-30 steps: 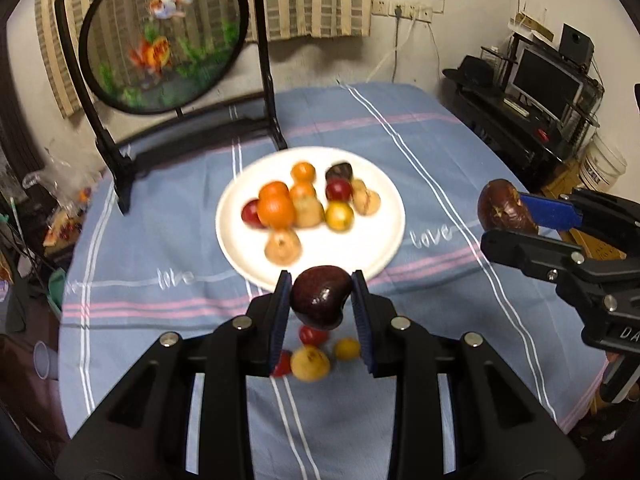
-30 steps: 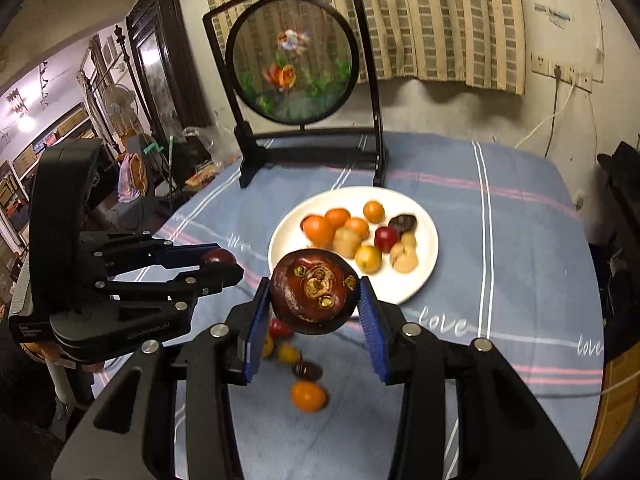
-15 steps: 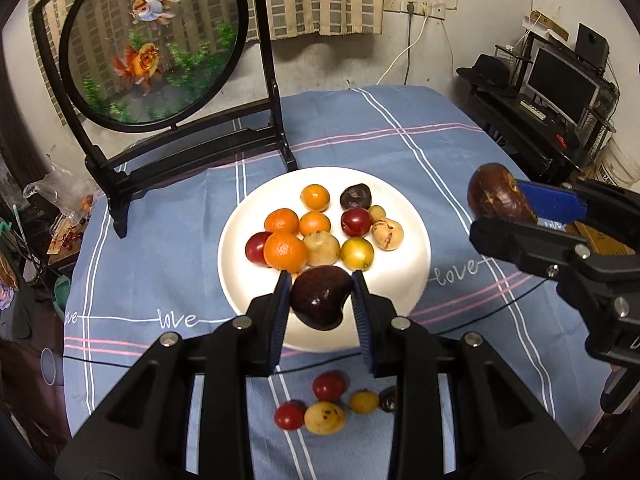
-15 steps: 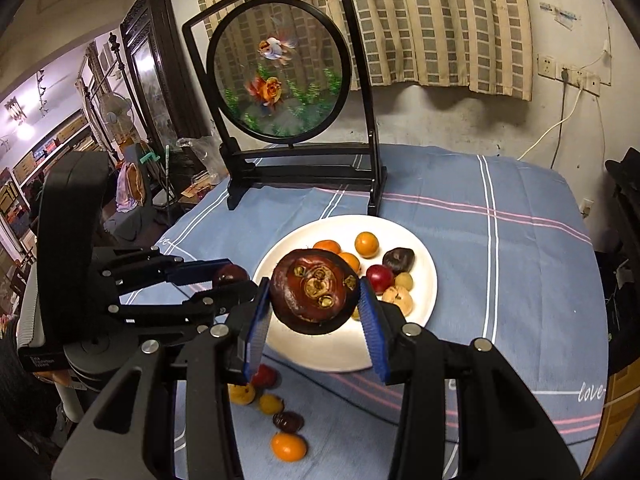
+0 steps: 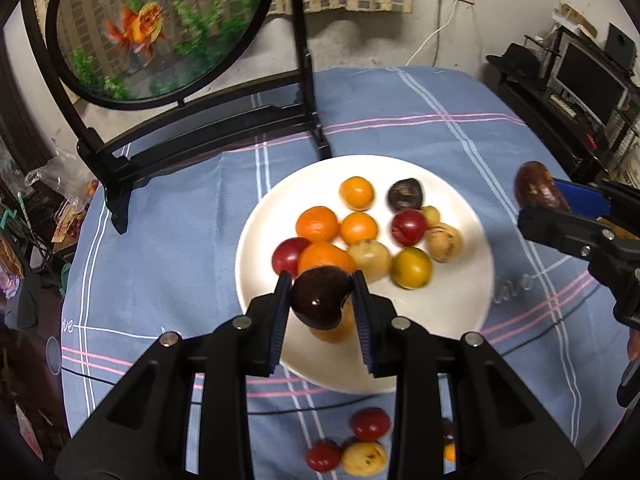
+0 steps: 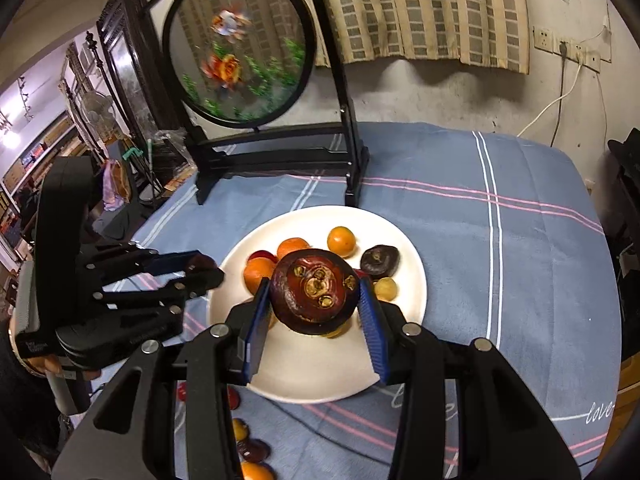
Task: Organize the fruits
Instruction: 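Carry the dark plum and brown fruit onto the white plate and release both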
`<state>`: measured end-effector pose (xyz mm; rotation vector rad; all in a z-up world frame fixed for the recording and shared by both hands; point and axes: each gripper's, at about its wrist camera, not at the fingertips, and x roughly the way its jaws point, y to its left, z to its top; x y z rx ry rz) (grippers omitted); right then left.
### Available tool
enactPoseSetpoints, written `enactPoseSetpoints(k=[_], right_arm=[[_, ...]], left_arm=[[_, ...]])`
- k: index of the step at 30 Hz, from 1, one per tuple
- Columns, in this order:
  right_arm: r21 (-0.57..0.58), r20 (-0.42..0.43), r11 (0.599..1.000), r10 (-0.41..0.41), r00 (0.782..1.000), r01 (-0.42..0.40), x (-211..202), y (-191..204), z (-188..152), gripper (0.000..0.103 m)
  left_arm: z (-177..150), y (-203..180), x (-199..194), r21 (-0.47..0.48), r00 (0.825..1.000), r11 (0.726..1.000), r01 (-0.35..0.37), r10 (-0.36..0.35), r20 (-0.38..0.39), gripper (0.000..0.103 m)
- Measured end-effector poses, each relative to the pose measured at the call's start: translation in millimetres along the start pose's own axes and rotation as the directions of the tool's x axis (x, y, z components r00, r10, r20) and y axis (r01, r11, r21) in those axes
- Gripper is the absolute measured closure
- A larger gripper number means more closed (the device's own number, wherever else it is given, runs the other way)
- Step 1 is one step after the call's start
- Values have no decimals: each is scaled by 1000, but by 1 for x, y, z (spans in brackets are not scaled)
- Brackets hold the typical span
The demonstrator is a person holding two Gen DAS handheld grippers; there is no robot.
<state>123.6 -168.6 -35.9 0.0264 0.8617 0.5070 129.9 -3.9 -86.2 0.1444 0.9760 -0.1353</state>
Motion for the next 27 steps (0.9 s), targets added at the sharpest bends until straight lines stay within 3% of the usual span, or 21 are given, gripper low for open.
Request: enactPoseSetpoints(k=[7, 20, 22, 24, 27], right_arm=[[41, -56, 999, -7, 998, 9, 58, -10, 16, 60], [73, -135, 997, 0, 991, 10, 104, -23, 30, 59], [75, -152, 997, 6, 988, 6, 107, -24, 30, 58], [72, -141, 997, -1, 990, 12, 103, -24, 32, 58], [78, -124, 997, 1, 992, 9, 95, -25, 35, 52]], left_arm=[[18, -6, 35, 9, 999, 1000, -9, 9, -33, 72], [30, -17, 55, 52, 999, 998, -21, 22, -26, 72], [30, -17, 56, 53, 999, 998, -18, 20, -29, 68], [29, -17, 56, 57, 999, 998, -28, 30, -26, 55], [29, -16, 52, 55, 999, 998, -28, 30, -20, 52]])
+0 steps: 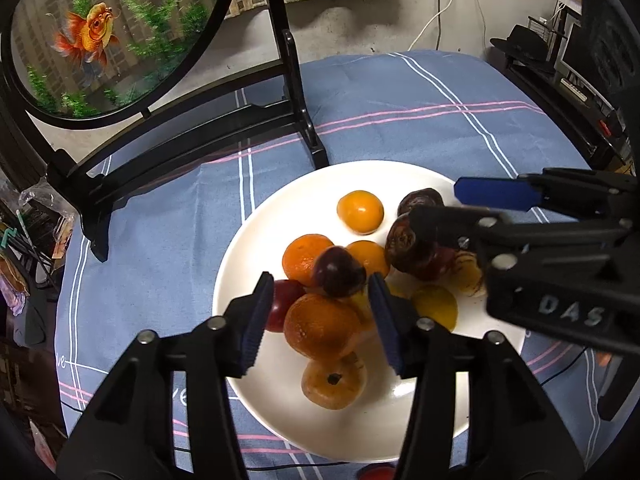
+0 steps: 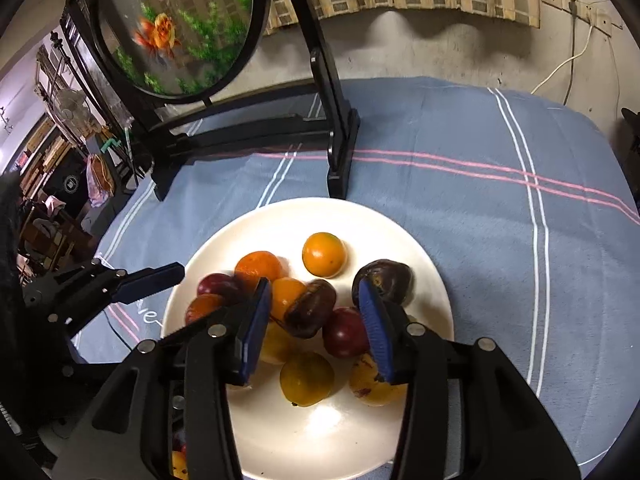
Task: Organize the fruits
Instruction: 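Carry the dark plum and brown fruit onto the white plate and release both, then grasp a red tomato with the left gripper while the right grasps an orange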
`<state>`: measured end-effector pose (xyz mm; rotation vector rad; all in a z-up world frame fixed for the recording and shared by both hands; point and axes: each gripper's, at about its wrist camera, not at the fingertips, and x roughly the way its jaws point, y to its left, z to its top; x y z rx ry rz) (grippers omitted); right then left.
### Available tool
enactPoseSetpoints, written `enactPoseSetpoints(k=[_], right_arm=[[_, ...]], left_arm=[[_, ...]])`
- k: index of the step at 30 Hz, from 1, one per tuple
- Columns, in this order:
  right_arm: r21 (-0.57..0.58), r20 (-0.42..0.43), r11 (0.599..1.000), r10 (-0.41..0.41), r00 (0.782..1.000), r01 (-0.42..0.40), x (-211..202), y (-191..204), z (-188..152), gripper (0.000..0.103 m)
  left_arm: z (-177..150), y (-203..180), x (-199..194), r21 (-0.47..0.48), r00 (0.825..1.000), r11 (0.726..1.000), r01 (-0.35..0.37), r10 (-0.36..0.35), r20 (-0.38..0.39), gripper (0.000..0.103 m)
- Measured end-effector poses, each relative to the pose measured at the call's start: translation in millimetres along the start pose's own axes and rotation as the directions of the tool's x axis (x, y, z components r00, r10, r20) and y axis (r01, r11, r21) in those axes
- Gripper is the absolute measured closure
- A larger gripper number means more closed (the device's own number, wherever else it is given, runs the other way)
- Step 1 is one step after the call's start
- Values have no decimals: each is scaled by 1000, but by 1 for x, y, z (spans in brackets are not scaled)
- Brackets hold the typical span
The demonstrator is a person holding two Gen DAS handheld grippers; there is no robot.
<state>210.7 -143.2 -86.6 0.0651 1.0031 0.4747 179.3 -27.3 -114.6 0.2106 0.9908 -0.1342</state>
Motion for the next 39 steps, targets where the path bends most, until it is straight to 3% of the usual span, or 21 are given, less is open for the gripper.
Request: enactPoseSetpoints(k=[12, 17, 21, 25, 31, 37, 38, 39], right_arm=[[-15, 128, 999, -28, 991, 30, -90, 13, -13, 38], [-57, 168, 997, -33, 985, 43, -125, 30, -38, 37], [-91, 161, 995, -26, 987, 41, -140, 42, -74, 36], [-172, 87, 983, -41, 995, 56, -130, 57, -131, 36], [-309, -74, 949, -91, 993, 65, -78, 81, -209, 36], [-358, -145, 930, -144, 979, 84, -38, 90, -225, 36], [-361, -163, 928, -156, 974, 88, -32, 89, -225, 38], [-369, -180, 925, -160, 971, 84, -27, 90, -226, 55]], left_arm=[[-8, -5, -58, 1, 998, 1000, -3, 3, 67, 50], [-21, 1, -90, -15, 995, 1000, 12, -11, 97, 47], [-46, 18, -114, -52, 992, 999, -1, 7, 123, 36], [-86, 39, -124, -94, 995, 996, -10, 19, 101, 33], [-168, 53, -108, -151, 999, 988, 18, -23, -29, 33], [-218, 50, -90, -177, 992, 984, 39, -60, -114, 33], [-221, 49, -88, -169, 991, 985, 43, -63, -116, 33], [-223, 47, -86, -156, 991, 987, 48, -66, -113, 33]])
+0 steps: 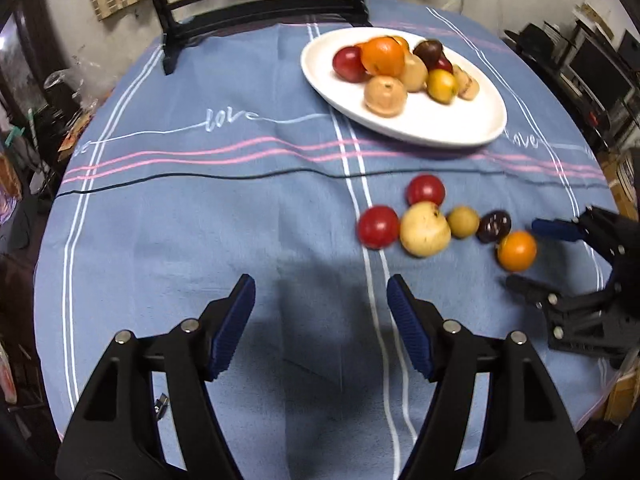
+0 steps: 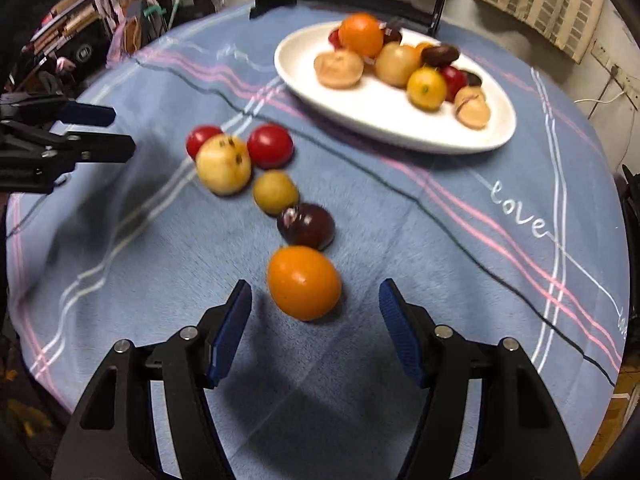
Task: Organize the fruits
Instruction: 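Grasp a red tomato with the left gripper while the right grasps an orange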
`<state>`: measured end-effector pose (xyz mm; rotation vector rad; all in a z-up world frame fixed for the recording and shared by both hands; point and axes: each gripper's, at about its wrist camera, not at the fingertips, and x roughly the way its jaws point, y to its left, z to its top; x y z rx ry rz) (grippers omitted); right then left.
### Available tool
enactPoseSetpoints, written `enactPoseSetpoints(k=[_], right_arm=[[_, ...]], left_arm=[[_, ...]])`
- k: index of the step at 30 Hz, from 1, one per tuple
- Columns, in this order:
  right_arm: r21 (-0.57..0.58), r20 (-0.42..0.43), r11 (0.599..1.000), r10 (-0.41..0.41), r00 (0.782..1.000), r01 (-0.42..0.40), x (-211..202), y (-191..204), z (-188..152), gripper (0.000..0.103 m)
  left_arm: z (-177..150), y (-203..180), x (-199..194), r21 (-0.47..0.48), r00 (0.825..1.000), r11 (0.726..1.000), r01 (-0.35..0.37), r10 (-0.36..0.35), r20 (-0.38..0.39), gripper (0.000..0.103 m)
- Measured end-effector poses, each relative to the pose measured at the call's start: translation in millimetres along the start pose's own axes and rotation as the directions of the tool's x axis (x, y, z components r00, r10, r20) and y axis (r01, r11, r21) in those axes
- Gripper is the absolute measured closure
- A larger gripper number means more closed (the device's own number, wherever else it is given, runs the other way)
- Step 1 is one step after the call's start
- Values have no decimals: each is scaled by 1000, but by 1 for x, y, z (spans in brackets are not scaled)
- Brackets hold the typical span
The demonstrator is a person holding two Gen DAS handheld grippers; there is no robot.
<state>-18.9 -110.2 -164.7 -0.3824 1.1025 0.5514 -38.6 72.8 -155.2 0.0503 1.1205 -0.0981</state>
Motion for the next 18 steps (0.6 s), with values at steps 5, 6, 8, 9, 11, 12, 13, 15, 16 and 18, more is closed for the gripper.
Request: enactPoseSetpoints(k=[5, 6, 8, 9, 11, 12, 13, 15, 16, 18], right_arm=[[33, -10, 998, 47, 999, -46, -2, -5, 1, 68], [53, -4, 997, 56, 998, -56, -6, -6, 0, 68], [114, 6, 991, 76, 997, -76, -13, -15, -3, 68], [133, 9, 988, 74, 997, -74, -15, -17, -5, 68], [171, 9, 982, 74, 997, -74, -18, -21, -7, 68], [185, 7, 980, 73, 997, -73, -18, -23, -7, 68], [197, 6, 978, 74, 997, -73, -19, -24, -11, 68], [219, 3, 973, 76, 997, -75, -20, -26, -13, 68], [228, 3, 971, 78, 997, -76, -19, -26, -14, 68], [238, 4, 968, 76, 997, -74, -20, -25, -15, 68]], left_arm=[[4, -12, 16, 125, 1000, 992, -3, -1, 31, 33], [7, -15, 21, 152, 999, 988, 2, -7, 33, 33], [13, -19, 30, 204, 999, 979, 9, -17, 38, 33], [18, -22, 34, 228, 999, 973, 17, -26, 36, 33], [23, -26, 42, 275, 999, 961, 18, -30, 38, 35], [26, -27, 44, 292, 998, 956, 22, -37, 47, 35], [30, -26, 46, 299, 997, 953, 39, -56, 51, 36], [35, -25, 49, 303, 995, 950, 75, -93, 44, 41], [37, -25, 50, 310, 993, 946, 91, -109, 40, 42], [41, -27, 54, 328, 989, 937, 123, -142, 33, 49]])
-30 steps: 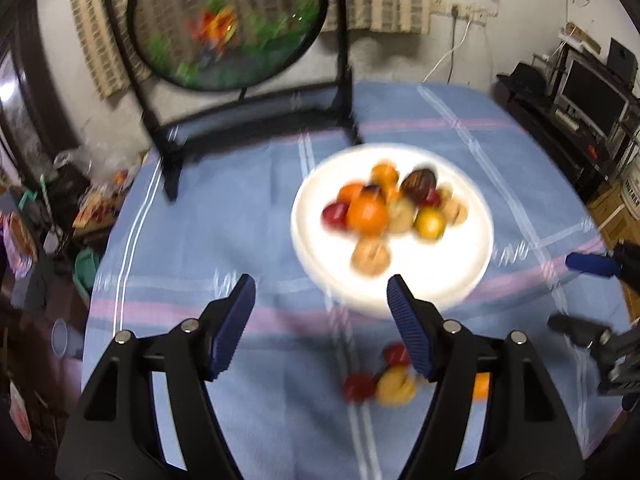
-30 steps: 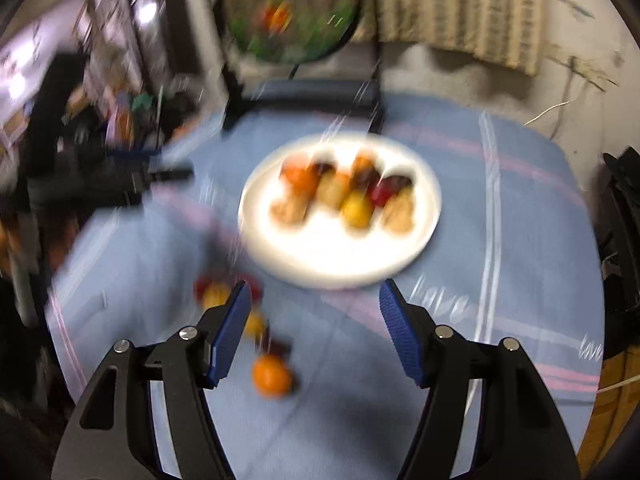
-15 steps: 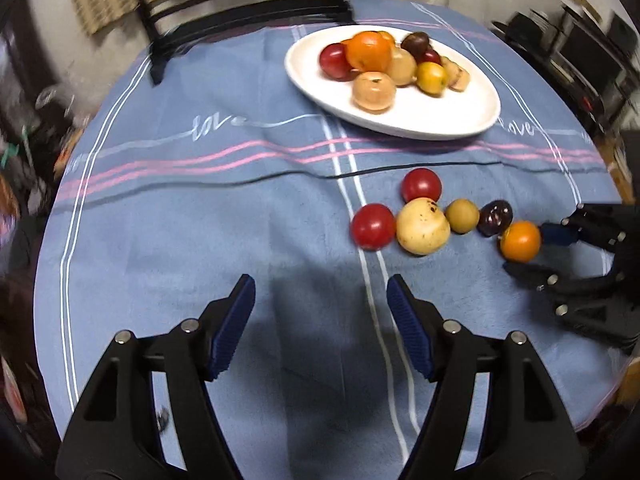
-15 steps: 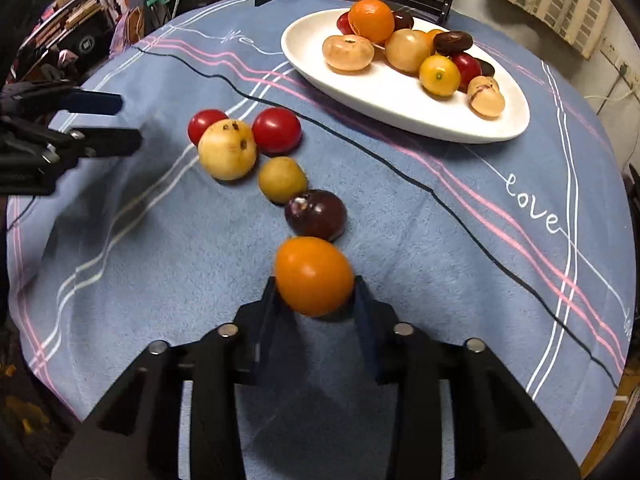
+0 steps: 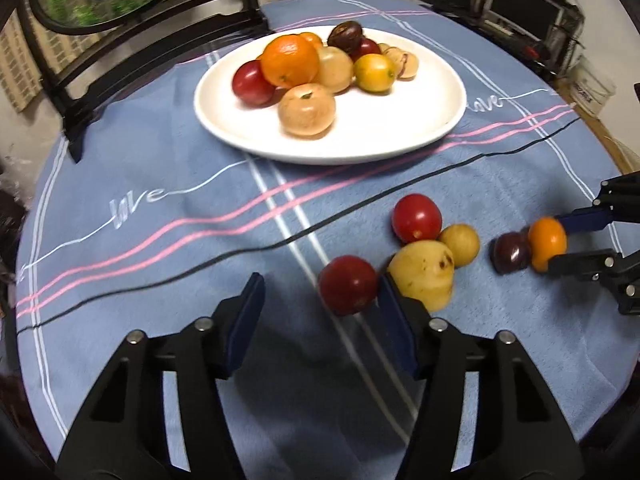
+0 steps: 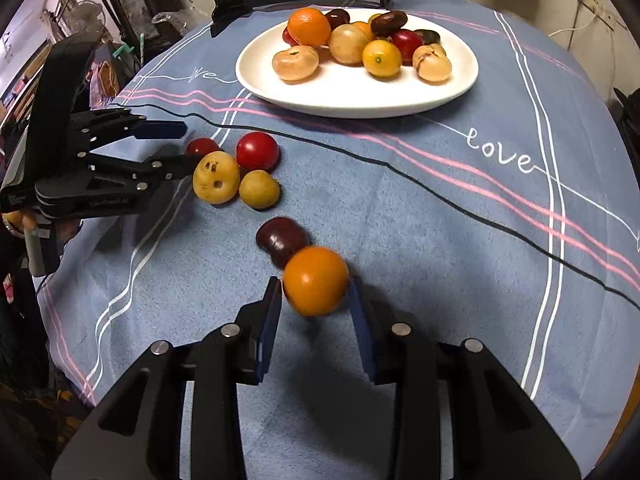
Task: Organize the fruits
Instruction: 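Grasp a red tomato with the left gripper while the right grasps an orange, then carry the red tomato and orange onto the white plate and release both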
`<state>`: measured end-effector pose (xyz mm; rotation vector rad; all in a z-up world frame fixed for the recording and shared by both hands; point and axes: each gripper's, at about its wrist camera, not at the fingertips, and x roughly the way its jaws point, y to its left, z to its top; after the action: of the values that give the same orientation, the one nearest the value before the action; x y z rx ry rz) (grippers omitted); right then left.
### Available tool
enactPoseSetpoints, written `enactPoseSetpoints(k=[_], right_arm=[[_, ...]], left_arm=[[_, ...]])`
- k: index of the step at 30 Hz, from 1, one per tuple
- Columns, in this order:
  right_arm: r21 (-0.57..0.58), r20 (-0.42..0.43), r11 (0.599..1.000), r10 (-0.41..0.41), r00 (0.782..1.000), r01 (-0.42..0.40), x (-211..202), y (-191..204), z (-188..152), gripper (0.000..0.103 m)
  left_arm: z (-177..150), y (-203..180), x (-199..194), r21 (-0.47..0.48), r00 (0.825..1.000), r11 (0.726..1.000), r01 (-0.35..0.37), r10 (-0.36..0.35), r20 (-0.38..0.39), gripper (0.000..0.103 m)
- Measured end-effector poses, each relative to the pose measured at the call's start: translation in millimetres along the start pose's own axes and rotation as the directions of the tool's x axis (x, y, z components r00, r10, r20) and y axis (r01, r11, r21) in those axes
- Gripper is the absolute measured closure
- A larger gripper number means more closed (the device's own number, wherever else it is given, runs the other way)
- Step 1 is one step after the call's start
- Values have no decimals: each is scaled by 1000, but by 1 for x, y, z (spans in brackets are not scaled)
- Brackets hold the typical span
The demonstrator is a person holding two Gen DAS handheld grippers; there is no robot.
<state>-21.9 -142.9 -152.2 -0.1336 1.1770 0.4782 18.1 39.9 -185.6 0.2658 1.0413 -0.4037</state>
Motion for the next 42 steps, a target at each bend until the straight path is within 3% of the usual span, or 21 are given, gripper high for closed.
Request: enactPoseSetpoints(k=[6, 8, 11, 13, 14, 17, 20, 36, 42], right_arm=[[-6, -9, 1000, -27, 1000, 27, 3, 6, 2, 68], [-16, -6, 999, -36, 999, 36, 4, 6, 2, 68], [-2, -17, 999, -41, 999, 41, 11, 2, 2, 63], [-1, -22, 999, -43, 999, 43, 15, 1, 3, 63], [-10, -14, 998, -56, 998, 55, 15, 2, 3, 63], [-39, -25, 998, -53, 998, 52, 16, 8, 4, 67], [-53, -17, 998, -34, 999, 33, 8, 13, 2, 67], [61, 34, 996, 61, 998, -62, -15, 7, -17, 67], [77, 46, 990, 118, 992, -121, -20, 16, -24, 67]], left_arm=[[7, -3, 8, -10, 996, 996, 90, -90, -27, 70], [5, -4, 8, -8, 996, 996, 87, -87, -26, 69], [4, 1, 10, -36, 997, 997, 74, -75, -20, 57], [4, 4, 10, -55, 996, 995, 80, -82, -21, 56], [4, 5, 11, -65, 996, 994, 83, -85, -22, 56], [5, 3, 11, -81, 994, 991, 106, -109, -30, 72], [4, -3, 8, -62, 997, 996, 71, -73, -31, 72], [-19, 4, -48, -178, 999, 983, 35, -30, 33, 72], [-14, -22, -59, -156, 1000, 988, 5, -1, 23, 72]])
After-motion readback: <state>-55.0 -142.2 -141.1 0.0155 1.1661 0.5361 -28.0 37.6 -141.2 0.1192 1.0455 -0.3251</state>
